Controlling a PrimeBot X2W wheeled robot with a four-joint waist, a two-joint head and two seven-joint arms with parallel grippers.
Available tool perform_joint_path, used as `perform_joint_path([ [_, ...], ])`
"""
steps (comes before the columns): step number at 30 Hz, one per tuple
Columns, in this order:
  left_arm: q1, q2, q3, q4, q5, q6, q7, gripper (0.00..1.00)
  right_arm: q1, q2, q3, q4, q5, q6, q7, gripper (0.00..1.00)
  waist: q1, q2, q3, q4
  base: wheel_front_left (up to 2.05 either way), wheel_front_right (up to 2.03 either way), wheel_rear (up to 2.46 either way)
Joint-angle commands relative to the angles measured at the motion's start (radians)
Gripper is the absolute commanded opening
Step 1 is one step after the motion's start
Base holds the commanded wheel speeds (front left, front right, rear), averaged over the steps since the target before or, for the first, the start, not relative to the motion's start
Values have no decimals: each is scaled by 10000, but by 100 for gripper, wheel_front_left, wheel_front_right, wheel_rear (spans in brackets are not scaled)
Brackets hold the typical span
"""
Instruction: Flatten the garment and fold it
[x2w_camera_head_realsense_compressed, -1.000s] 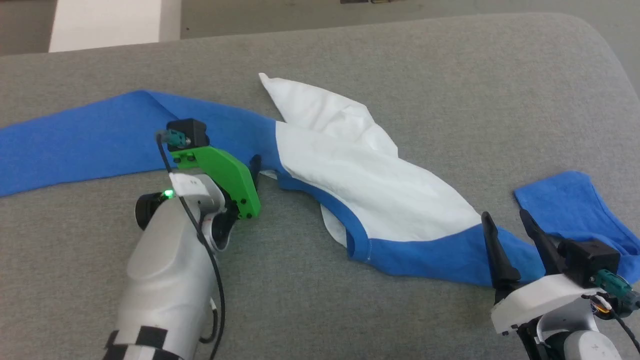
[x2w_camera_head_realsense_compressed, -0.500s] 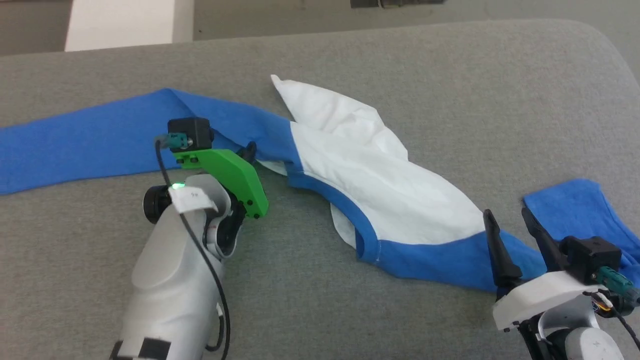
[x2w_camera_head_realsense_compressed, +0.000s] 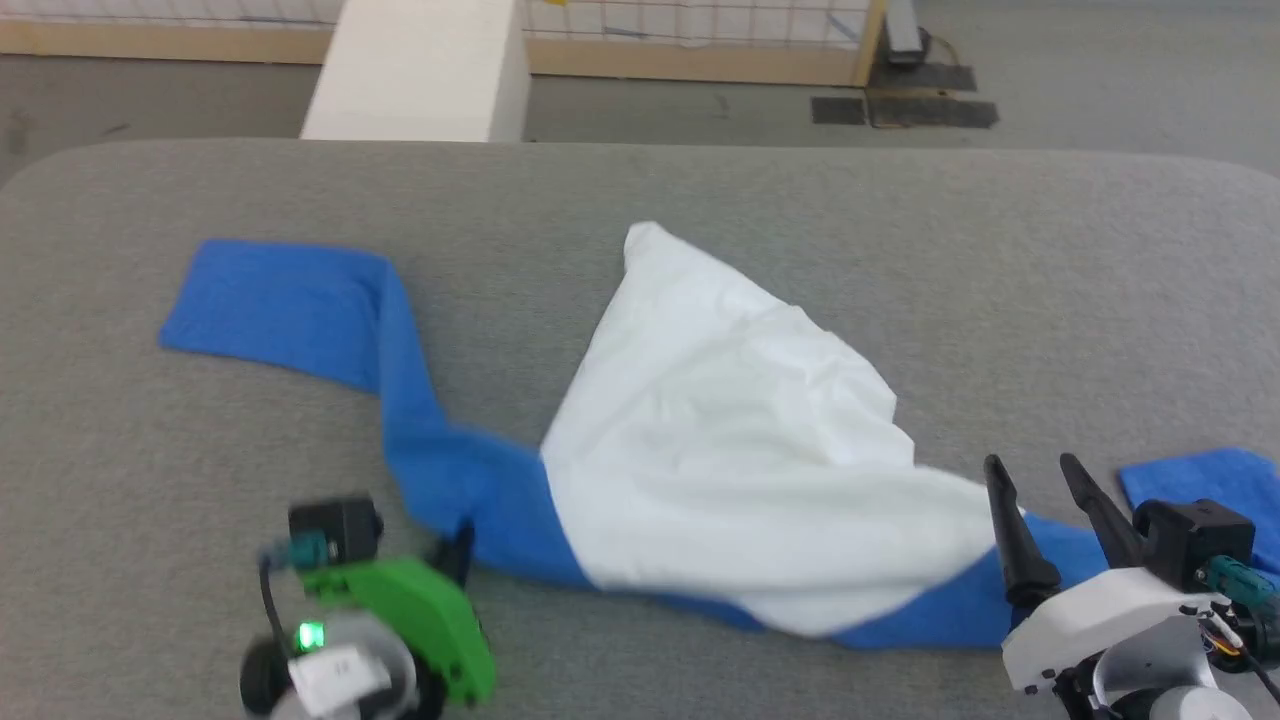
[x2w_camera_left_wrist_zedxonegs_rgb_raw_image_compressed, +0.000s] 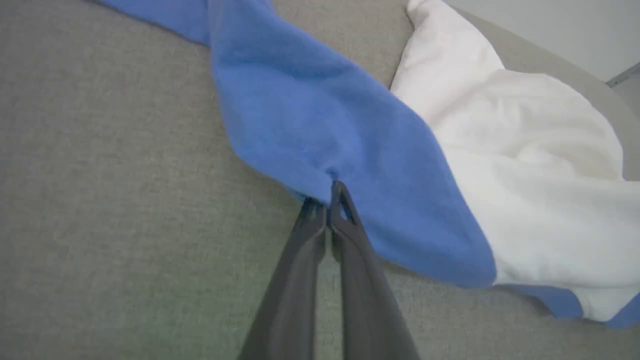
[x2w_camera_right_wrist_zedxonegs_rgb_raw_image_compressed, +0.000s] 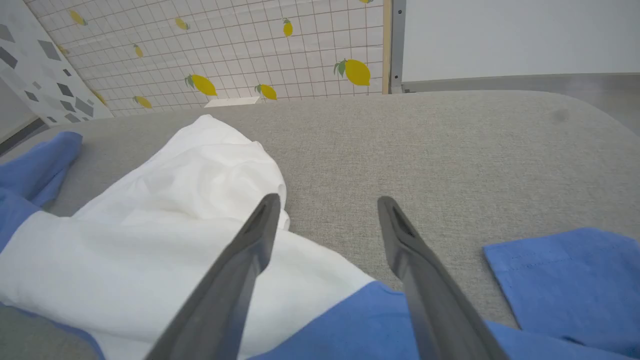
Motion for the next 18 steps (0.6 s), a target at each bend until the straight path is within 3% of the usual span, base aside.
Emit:
perform_joint_path([
  [1, 584, 62, -27, -282, -243, 109, 319, 0, 153, -1, -17, -63, -3, -13, 113, 100, 0, 0, -295, 498, 0, 0, 0],
  [2, 1012, 123, -57, -432, -340, 201, 671, 0, 180, -1, -28, -70, -29, -13, 229, 100, 0, 0, -304, 583, 0, 0, 0],
  [3, 1312, 176, -97, -500, -415, 267, 981, 31, 198, -1, -33, -77, -56, -13, 323, 100, 0, 0, -314, 649, 0, 0, 0],
  [4, 1621, 251, -185, -615, -481, 293, 1325, 78, 215, -1, -38, -93, -82, -13, 420, 100, 0, 0, -334, 724, 0, 0, 0],
  [5, 1825, 261, -174, -714, -548, 390, 1513, 100, 228, -1, -40, -104, -97, -13, 497, 100, 0, 0, -350, 780, 0, 0, 0],
  [8, 2303, 326, -167, -971, -643, 715, 2067, 100, 254, -1, -17, -166, -214, -13, 771, 100, 0, 0, -412, 972, 0, 0, 0],
  [10, 2360, 331, 0, -1249, -617, 829, 1827, 100, 199, -1, 79, -247, -352, -13, 885, 100, 0, 0, -429, 1066, 0, 0, 0],
  [13, 2172, 124, 402, -1591, -623, 808, 700, 100, -1, -1, 331, -370, -621, -13, 920, 100, 0, 0, -433, 1238, 0, 0, 0],
  [18, 1477, -52, 843, -1420, 22, 509, -2140, 100, -775, -49, 892, -65, -1247, -13, 1108, 100, 0, 0, -388, 1535, 0, 0, 0],
])
